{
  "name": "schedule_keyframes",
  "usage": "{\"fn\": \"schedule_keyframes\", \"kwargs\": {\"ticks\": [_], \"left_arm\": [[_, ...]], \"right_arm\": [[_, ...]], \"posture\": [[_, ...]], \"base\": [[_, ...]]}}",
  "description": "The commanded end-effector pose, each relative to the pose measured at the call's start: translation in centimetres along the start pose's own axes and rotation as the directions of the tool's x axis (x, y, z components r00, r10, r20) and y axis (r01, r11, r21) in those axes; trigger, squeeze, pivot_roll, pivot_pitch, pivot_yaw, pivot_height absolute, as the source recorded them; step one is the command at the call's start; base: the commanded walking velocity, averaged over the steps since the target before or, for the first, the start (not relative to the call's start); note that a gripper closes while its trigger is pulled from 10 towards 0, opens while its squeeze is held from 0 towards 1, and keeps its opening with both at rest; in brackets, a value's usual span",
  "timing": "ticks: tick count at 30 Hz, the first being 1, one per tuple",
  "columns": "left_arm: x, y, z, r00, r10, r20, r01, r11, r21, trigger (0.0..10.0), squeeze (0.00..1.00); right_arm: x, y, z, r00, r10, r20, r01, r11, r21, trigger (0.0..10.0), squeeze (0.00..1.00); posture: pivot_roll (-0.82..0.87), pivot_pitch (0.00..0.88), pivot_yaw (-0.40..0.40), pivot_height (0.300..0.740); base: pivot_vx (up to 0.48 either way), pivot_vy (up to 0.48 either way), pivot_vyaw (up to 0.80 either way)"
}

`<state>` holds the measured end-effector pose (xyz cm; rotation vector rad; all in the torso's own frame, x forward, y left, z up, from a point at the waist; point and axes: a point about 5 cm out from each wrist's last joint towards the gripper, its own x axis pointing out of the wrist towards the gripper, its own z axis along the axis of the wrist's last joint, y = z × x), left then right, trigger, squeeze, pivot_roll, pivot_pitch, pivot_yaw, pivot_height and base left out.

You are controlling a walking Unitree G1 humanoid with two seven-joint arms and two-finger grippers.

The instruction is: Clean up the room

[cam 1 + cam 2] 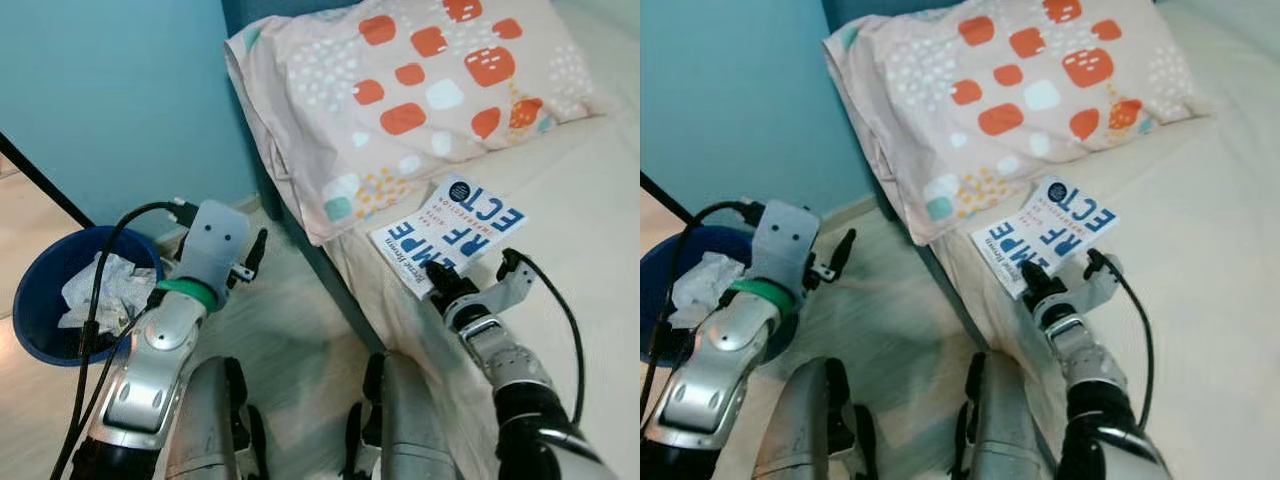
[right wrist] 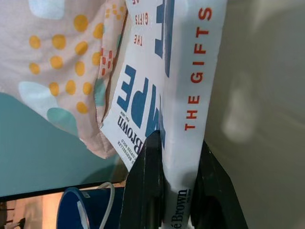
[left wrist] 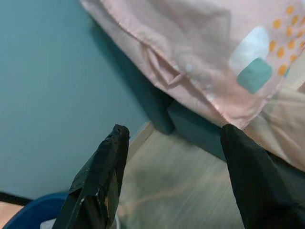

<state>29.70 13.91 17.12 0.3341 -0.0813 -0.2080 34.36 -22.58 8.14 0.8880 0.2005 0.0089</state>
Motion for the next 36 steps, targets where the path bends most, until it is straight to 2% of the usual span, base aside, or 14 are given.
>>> {"fn": "schedule_keyframes", "kwargs": {"ticks": [1,2,3,4,13,14,19,24,25,28,30,32,35,36], "left_arm": [[-0.5,0.0,-0.5,0.999,-0.003,-0.032,0.003,1.0,0.013,10.0,0.0],[-0.5,0.0,-0.5,0.999,-0.003,-0.032,0.003,1.0,0.013,10.0,0.0],[-0.5,0.0,-0.5,0.999,-0.005,-0.034,0.005,1.0,0.014,10.0,0.0],[-0.5,0.0,-0.5,0.999,-0.006,-0.036,0.006,1.0,0.014,10.0,0.0],[-0.5,0.1,-0.4,0.999,-0.005,-0.047,0.006,1.0,0.016,10.0,0.0],[-0.4,0.0,-0.3,0.999,-0.003,-0.046,0.004,1.0,0.014,10.0,0.0],[0.0,-0.3,-0.1,0.999,0.002,-0.034,-0.002,1.0,-0.001,10.0,0.0],[0.5,-0.7,0.0,1.0,0.004,-0.026,-0.004,1.0,-0.015,10.0,0.0],[0.7,-0.9,0.0,1.0,0.002,-0.021,-0.003,1.0,-0.024,10.0,0.0],[1.0,-1.1,0.0,1.0,0.001,-0.018,-0.001,1.0,-0.03,10.0,0.0],[1.7,-1.7,0.1,1.0,-0.006,-0.003,0.006,0.999,-0.046,10.0,0.0],[1.7,-1.7,0.1,1.0,-0.006,-0.003,0.006,0.999,-0.046,10.0,0.0],[2.2,-2.1,0.4,1.0,-0.013,0.011,0.013,0.998,-0.058,10.0,0.0],[2.2,-2.1,0.4,1.0,-0.013,0.011,0.013,0.998,-0.058,10.0,0.0]], "right_arm": [[-0.6,-1.5,-0.6,0.998,-0.059,-0.031,0.059,0.998,0.014,10.0,0.03],[-0.6,-1.5,-0.6,0.998,-0.059,-0.031,0.059,0.998,0.014,10.0,0.03],[-0.6,-1.6,-0.6,0.997,-0.065,-0.032,0.066,0.998,0.01,10.0,0.22],[-0.6,-1.8,-0.4,0.997,-0.07,-0.028,0.071,0.997,0.008,10.0,1.0],[-0.4,-1.8,-0.6,0.997,-0.074,-0.038,0.075,0.997,0.027,10.0,1.0],[-0.4,-1.8,-0.9,0.996,-0.078,-0.05,0.079,0.996,0.028,10.0,0.0],[-0.8,-2.4,-1.1,0.994,-0.09,-0.057,0.092,0.995,0.029,10.0,0.0],[-1.6,-3.4,-0.4,0.994,-0.106,-0.033,0.107,0.994,0.028,10.0,0.0],[-2.2,-4.0,0.2,0.994,-0.113,-0.009,0.113,0.993,0.029,10.0,0.0],[-2.7,-4.5,0.7,0.993,-0.116,0.011,0.116,0.993,0.031,10.0,0.0],[-4.2,-5.1,1.5,0.993,-0.106,0.051,0.105,0.994,0.031,10.0,0.0],[-4.2,-5.1,1.5,0.993,-0.106,0.051,0.105,0.994,0.031,10.0,0.0],[-5.6,-5.3,1.2,0.993,-0.097,0.063,0.095,0.995,0.036,10.0,0.0],[-5.6,-5.3,1.2,0.993,-0.097,0.063,0.095,0.995,0.036,10.0,0.0]], "posture": [[0.04,0.337,0.082,0.6],[0.04,0.337,0.082,0.6],[0.04,0.336,0.083,0.6],[0.04,0.336,0.085,0.6],[0.04,0.328,0.081,0.6],[0.03,0.322,0.075,0.6],[0.01,0.308,0.062,0.6],[-0.03,0.283,0.041,0.6],[-0.04,0.271,0.033,0.6],[-0.06,0.26,0.027,0.6],[-0.09,0.23,0.015,0.6],[-0.09,0.23,0.015,0.6],[-0.12,0.203,0.007,0.6],[-0.12,0.203,0.007,0.6]], "base": [[0.0,0.0,0.0],[0.0,0.0,0.0],[0.0,0.0,0.0],[0.0,0.0,0.0],[0.0,0.0,0.0],[0.0,0.0,0.0],[0.0,0.0,0.0],[0.0,0.0,0.0],[0.0,0.0,0.0],[0.0,0.0,0.0],[0.0,0.0,0.0],[0.0,0.0,0.0],[0.0,0.0,0.0],[0.0,0.0,0.0]]}}
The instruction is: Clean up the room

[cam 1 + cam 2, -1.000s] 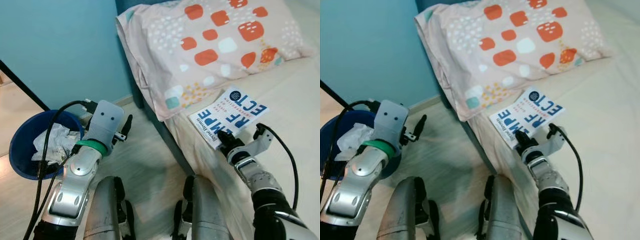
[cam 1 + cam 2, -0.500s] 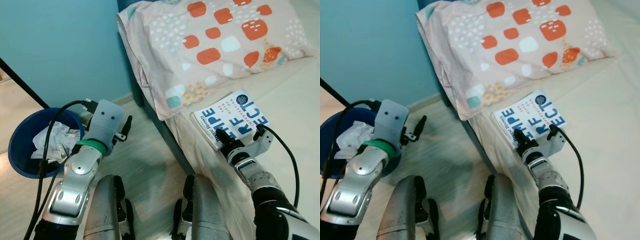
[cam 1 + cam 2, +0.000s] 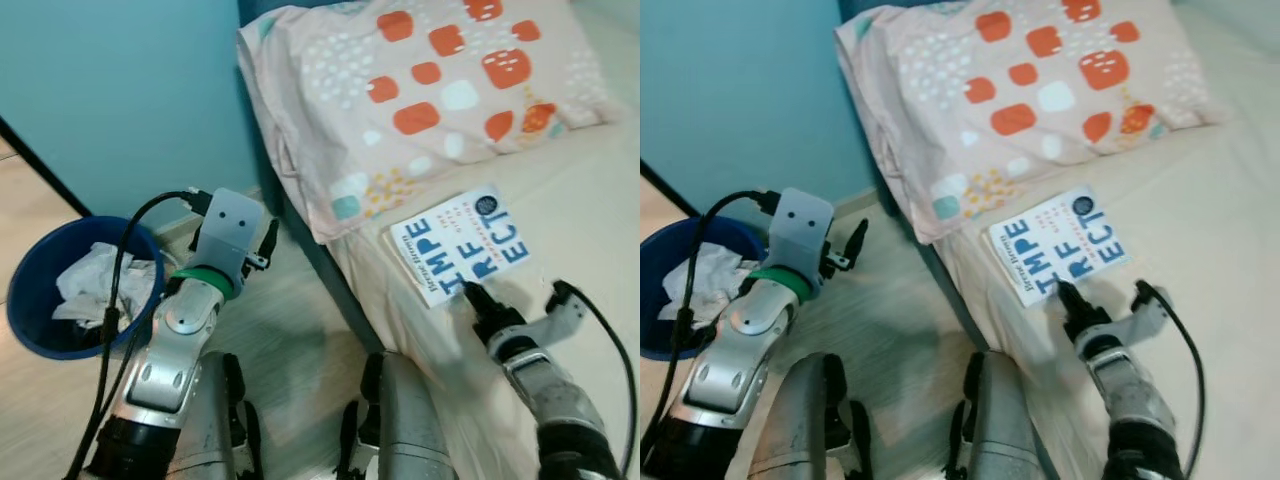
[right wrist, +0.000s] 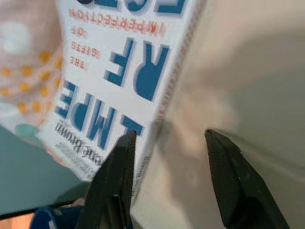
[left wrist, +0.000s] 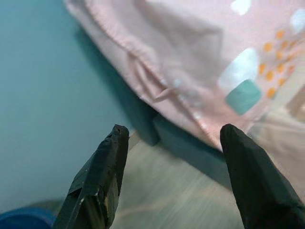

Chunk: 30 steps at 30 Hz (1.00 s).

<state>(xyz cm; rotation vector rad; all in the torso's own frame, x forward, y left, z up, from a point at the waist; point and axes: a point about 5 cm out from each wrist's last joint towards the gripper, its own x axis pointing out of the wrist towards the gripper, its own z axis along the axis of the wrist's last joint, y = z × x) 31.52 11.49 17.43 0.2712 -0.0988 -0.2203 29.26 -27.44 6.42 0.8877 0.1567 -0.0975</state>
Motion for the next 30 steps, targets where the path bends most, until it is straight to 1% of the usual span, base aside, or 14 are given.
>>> {"fn": "schedule_keyframes", "kwargs": {"ticks": [1,3,5,7,8,10,11,12,13,15,16,19,20,30], "left_arm": [[0.1,-0.5,-0.5,1.0,-0.01,-0.009,0.01,1.0,-0.003,10.0,0.0],[0.1,-0.5,-0.5,1.0,-0.01,-0.009,0.01,1.0,-0.003,10.0,0.0],[0.3,-0.8,-0.4,1.0,-0.013,-0.002,0.013,1.0,-0.008,10.0,0.0],[0.5,-1.0,-0.3,1.0,-0.012,0.011,0.012,1.0,-0.019,10.0,0.0],[0.5,-1.0,-0.3,1.0,-0.012,0.011,0.012,1.0,-0.019,10.0,0.0],[0.9,-1.1,0.1,0.999,-0.006,0.04,0.008,0.999,-0.038,10.0,0.0],[1.0,-1.1,0.2,0.999,-0.005,0.052,0.008,0.999,-0.046,10.0,0.0],[1.0,-1.1,0.2,0.999,-0.005,0.052,0.008,0.999,-0.046,10.0,0.0],[1.2,-1.2,0.4,0.998,-0.004,0.068,0.008,0.999,-0.054,10.0,0.0],[1.3,-1.2,0.7,0.996,-0.006,0.087,0.011,0.998,-0.065,10.0,0.0],[1.5,-1.3,0.9,0.995,-0.006,0.101,0.014,0.997,-0.073,10.0,0.0],[1.6,-1.3,1.0,0.994,0.01,0.107,0.001,0.994,-0.107,10.0,0.0],[1.7,-1.2,1.0,0.995,0.019,0.103,-0.006,0.993,-0.121,10.0,0.0],[1.4,-1.0,-0.2,0.997,0.051,0.063,-0.039,0.984,-0.171,10.0,0.0]], "right_arm": [[-1.3,-0.6,-0.9,1.0,-0.02,-0.019,0.02,1.0,0.002,10.0,0.0],[-1.3,-0.6,-0.9,1.0,-0.02,-0.019,0.02,1.0,0.002,10.0,0.0],[-2.1,-0.1,-1.0,1.0,0.0,0.008,0.001,0.996,-0.086,10.0,0.0],[-2.8,3.6,-0.1,0.977,0.157,0.142,-0.096,0.926,-0.366,10.0,0.0],[-2.8,3.6,-0.1,0.977,0.157,0.142,-0.096,0.926,-0.366,10.0,0.0],[-2.2,9.3,-0.3,0.913,0.36,0.191,-0.175,0.77,-0.613,10.0,0.0],[-2.0,11.1,-0.6,0.889,0.416,0.193,-0.194,0.722,-0.664,10.0,0.0],[-2.0,11.1,-0.6,0.889,0.416,0.193,-0.194,0.722,-0.664,10.0,0.0],[-1.7,12.6,-0.6,0.866,0.446,0.226,-0.147,0.659,-0.737,10.0,0.0],[-1.4,14.0,-0.4,0.837,0.468,0.284,-0.093,0.633,-0.769,10.0,0.0],[-1.4,14.8,-0.2,0.82,0.474,0.321,-0.054,0.623,-0.781,8.4,0.0],[-0.9,16.0,-0.4,0.807,0.475,0.351,-0.014,0.61,-0.792,8.7,0.0],[-0.8,16.2,-0.5,0.811,0.468,0.351,-0.009,0.611,-0.792,10.0,0.0],[-0.7,15.8,-2.3,0.833,0.456,0.314,-0.016,0.587,-0.81,10.0,0.0]], "posture": [[-0.13,0.186,0.004,0.6],[-0.13,0.186,0.004,0.6],[-0.14,0.171,0.003,0.6],[-0.15,0.145,0.007,0.6],[-0.15,0.145,0.007,0.6],[-0.16,0.111,0.008,0.6],[-0.16,0.107,0.008,0.6],[-0.16,0.107,0.008,0.6],[-0.15,0.092,0.004,0.6],[-0.14,0.075,-0.002,0.604],[-0.14,0.071,-0.003,0.608],[-0.13,0.049,-0.008,0.616],[-0.13,0.046,-0.01,0.621],[-0.12,0.028,-0.022,0.646]], "base": [[0.0,0.0,0.0],[0.0,0.0,0.0],[0.0,0.0,0.0],[0.0,0.0,0.0],[0.0,0.0,0.0],[0.0,0.0,0.0],[0.0,0.0,0.0],[0.0,0.0,0.0],[0.0,0.0,0.0],[0.0,0.0,-0.2],[0.0,0.0,-0.43],[0.0,0.0,-0.43],[0.0,0.0,-0.43],[0.0,0.0,-0.43]]}}
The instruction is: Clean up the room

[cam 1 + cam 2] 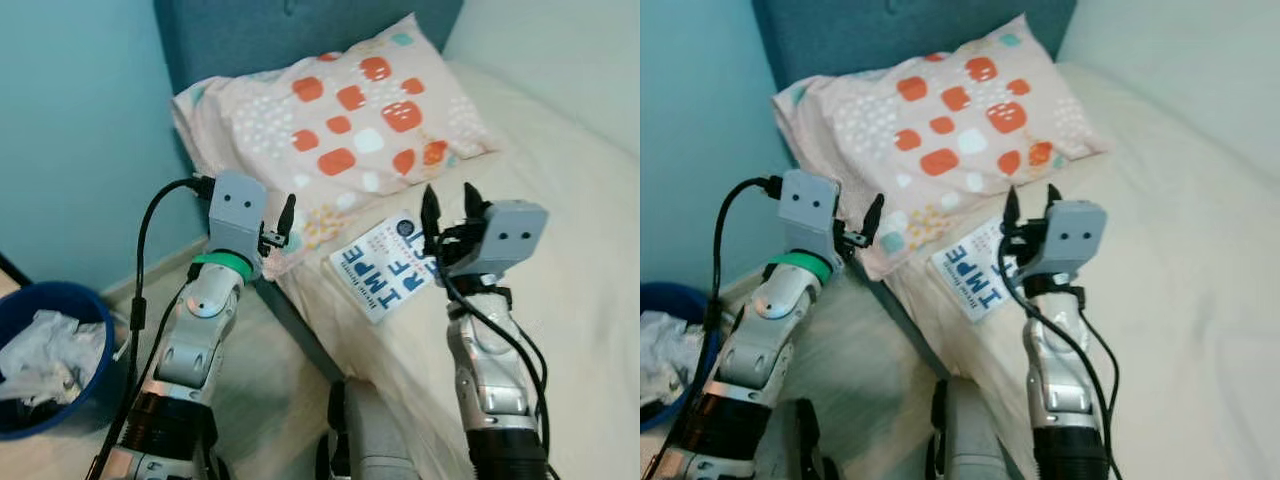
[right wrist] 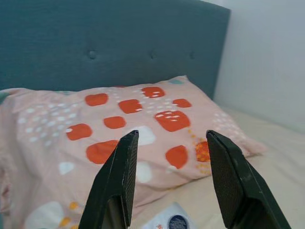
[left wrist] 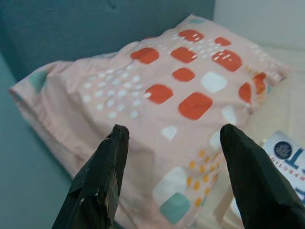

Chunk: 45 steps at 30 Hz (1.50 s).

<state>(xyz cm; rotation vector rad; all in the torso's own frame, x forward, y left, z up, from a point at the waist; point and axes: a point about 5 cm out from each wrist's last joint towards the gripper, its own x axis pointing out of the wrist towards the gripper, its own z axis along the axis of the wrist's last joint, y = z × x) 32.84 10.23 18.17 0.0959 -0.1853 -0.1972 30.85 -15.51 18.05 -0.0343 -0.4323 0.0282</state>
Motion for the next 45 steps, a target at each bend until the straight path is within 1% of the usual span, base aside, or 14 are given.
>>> {"fn": "schedule_keyframes", "kwargs": {"ticks": [1,4,10,31,33,35,36,37,39,42,45], "left_arm": [[-0.3,-0.1,-1.0,0.999,0.004,-0.033,-0.005,1.0,-0.007,10.0,0.0],[-0.4,-0.2,-1.2,0.999,0.007,-0.034,-0.008,1.0,-0.005,10.0,0.0],[-0.3,-0.3,-1.6,0.999,0.012,-0.044,-0.012,1.0,0.003,10.0,0.0],[-0.1,-0.4,-1.6,0.999,0.017,-0.046,-0.017,1.0,0.008,10.0,0.0],[-0.1,-0.4,-1.6,0.999,0.019,-0.045,-0.018,1.0,0.008,10.0,0.0],[0.0,-0.4,-1.6,0.999,0.021,-0.045,-0.02,1.0,0.008,10.0,0.0],[0.0,-0.4,-1.6,0.999,0.021,-0.045,-0.02,1.0,0.008,10.0,0.0],[0.0,-0.3,-1.6,0.999,0.025,-0.045,-0.025,1.0,0.01,10.0,0.0],[0.0,-0.3,-1.6,0.999,0.025,-0.045,-0.025,1.0,0.01,10.0,0.0],[-0.1,0.3,-1.7,0.997,0.057,-0.043,-0.056,0.998,0.027,10.0,0.0],[-0.2,0.6,-1.7,0.997,0.069,-0.041,-0.068,0.997,0.032,10.0,0.0]], "right_arm": [[-0.5,-0.1,-0.7,1.0,-0.009,-0.025,0.008,1.0,-0.017,10.0,0.0],[-0.8,0.1,-1.1,0.999,-0.016,-0.031,0.015,0.999,-0.033,10.0,0.0],[-0.8,0.2,-1.4,0.999,-0.029,-0.035,0.027,0.998,-0.055,10.0,0.0],[-0.8,0.2,-1.9,0.998,-0.045,-0.045,0.043,0.997,-0.06,10.0,0.0],[-0.7,0.2,-1.9,0.998,-0.039,-0.044,0.037,0.998,-0.043,10.0,0.0],[-0.8,0.6,-2.0,0.999,-0.009,-0.05,0.008,1.0,-0.013,10.0,0.0],[-0.8,0.6,-2.0,0.999,-0.009,-0.05,0.008,1.0,-0.013,10.0,0.0],[-0.8,0.9,-2.2,0.998,0.013,-0.061,-0.014,1.0,-0.014,10.0,0.0],[-0.8,0.9,-2.2,0.998,0.013,-0.061,-0.014,1.0,-0.014,10.0,0.0],[-0.5,1.3,-2.6,0.995,0.058,-0.081,-0.061,0.998,-0.027,10.0,0.0],[-0.3,1.2,-2.6,0.995,0.064,-0.081,-0.067,0.997,-0.029,10.0,0.0]], "posture": [[-0.12,0.028,-0.022,0.646],[-0.12,0.026,-0.023,0.654],[-0.13,0.021,-0.025,0.654],[-0.12,0.029,-0.021,0.654],[-0.12,0.03,-0.02,0.654],[-0.12,0.031,-0.021,0.654],[-0.12,0.031,-0.021,0.654],[-0.12,0.03,-0.022,0.654],[-0.12,0.03,-0.022,0.654],[-0.1,0.034,-0.041,0.654],[-0.1,0.034,-0.041,0.654]], "base": [[0.0,0.0,-0.44],[0.0,0.0,-0.46],[0.0,0.0,-0.48],[0.0,0.0,-0.53],[0.0,0.0,0.0],[0.0,0.0,0.0],[0.0,0.0,0.0],[0.0,0.0,0.0],[0.0,0.0,0.0],[0.0,0.0,0.0],[0.0,0.0,0.0]]}}
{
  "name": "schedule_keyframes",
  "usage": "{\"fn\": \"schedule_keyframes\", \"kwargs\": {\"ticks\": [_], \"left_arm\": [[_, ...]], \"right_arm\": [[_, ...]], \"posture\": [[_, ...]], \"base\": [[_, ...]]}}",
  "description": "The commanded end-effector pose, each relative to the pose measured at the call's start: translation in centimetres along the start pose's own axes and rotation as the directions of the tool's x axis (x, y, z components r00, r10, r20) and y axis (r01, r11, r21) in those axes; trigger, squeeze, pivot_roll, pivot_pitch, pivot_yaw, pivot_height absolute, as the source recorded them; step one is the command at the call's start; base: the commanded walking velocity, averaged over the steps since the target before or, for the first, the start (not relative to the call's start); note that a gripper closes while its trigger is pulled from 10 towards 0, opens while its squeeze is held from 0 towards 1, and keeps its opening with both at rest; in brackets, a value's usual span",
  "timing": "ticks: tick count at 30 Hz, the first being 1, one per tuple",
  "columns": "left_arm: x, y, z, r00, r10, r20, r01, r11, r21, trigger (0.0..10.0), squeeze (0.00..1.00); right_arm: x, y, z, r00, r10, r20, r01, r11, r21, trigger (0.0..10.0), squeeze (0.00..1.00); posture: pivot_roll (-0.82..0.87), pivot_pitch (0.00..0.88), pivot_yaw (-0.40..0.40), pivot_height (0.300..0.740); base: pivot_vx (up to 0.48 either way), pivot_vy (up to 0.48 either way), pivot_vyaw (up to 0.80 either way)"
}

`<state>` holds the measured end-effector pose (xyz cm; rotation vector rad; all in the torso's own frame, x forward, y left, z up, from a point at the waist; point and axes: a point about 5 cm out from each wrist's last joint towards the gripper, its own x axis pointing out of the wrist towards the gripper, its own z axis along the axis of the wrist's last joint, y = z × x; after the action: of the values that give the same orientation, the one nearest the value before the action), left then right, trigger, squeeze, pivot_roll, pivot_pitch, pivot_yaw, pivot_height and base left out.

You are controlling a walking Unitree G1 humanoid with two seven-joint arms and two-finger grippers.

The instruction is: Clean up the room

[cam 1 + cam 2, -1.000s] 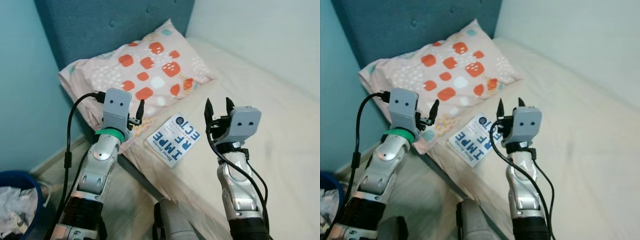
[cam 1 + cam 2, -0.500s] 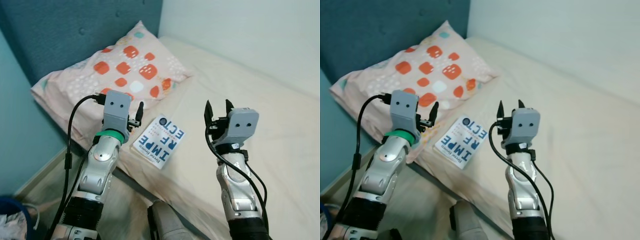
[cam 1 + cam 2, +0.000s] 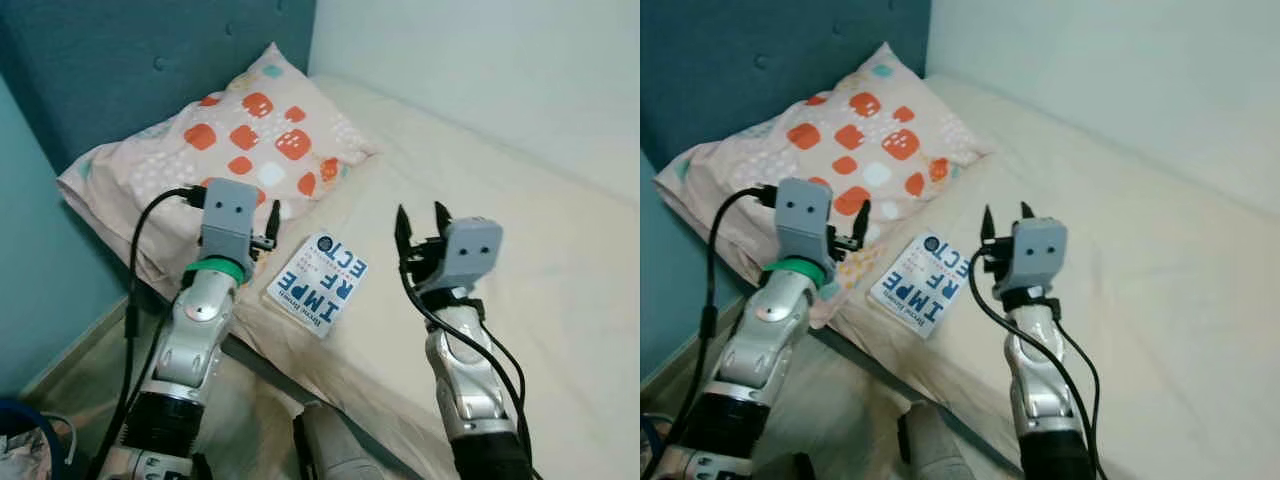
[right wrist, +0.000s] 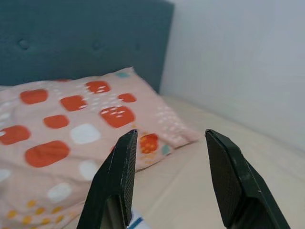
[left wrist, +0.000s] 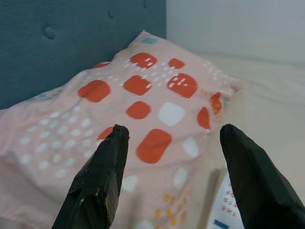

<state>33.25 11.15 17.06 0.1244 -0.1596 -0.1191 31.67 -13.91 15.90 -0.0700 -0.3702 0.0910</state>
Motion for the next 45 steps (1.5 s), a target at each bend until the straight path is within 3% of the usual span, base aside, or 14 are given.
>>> {"fn": "schedule_keyframes", "kwargs": {"ticks": [1,22,26,28,34,45], "left_arm": [[-0.2,0.1,-0.4,1.0,0.01,-0.009,-0.01,1.0,0.002,10.0,0.0],[-0.4,1.6,0.9,0.993,0.08,0.091,-0.089,0.991,0.099,10.0,0.0],[-0.8,2.5,1.4,0.984,0.122,0.132,-0.14,0.981,0.132,10.0,0.0],[-1.5,3.7,1.7,0.974,0.173,0.145,-0.193,0.973,0.13,10.0,0.0],[-1.8,4.4,2.6,0.963,0.191,0.189,-0.22,0.964,0.149,10.0,0.0],[-1.1,3.8,3.2,0.966,0.144,0.213,-0.181,0.969,0.167,10.0,0.0]], "right_arm": [[0.3,-0.6,-0.2,1.0,0.0,-0.013,0.0,1.0,-0.015,10.0,0.0],[2.0,0.6,0.0,0.997,0.08,-0.004,-0.08,0.996,0.042,10.0,0.0],[2.6,1.6,0.0,0.99,0.138,-0.005,-0.138,0.988,0.07,10.0,0.0],[3.3,2.8,0.2,0.979,0.202,-0.004,-0.2,0.974,0.102,10.0,0.0],[3.6,3.8,0.1,0.968,0.249,-0.004,-0.246,0.961,0.127,10.0,0.0],[3.3,3.2,-0.1,0.976,0.216,-0.001,-0.214,0.967,0.138,10.0,0.0]], "posture": [[-0.09,0.034,-0.044,0.654],[-0.03,0.039,-0.077,0.654],[0.01,0.042,-0.096,0.654],[0.04,0.049,-0.112,0.654],[0.06,0.052,-0.112,0.654],[0.04,0.05,-0.082,0.654]], "base": [[0.0,0.0,0.0],[0.0,0.0,0.0],[0.0,0.0,0.0],[0.0,0.0,0.0],[0.0,0.0,0.0],[0.0,0.0,0.0]]}}
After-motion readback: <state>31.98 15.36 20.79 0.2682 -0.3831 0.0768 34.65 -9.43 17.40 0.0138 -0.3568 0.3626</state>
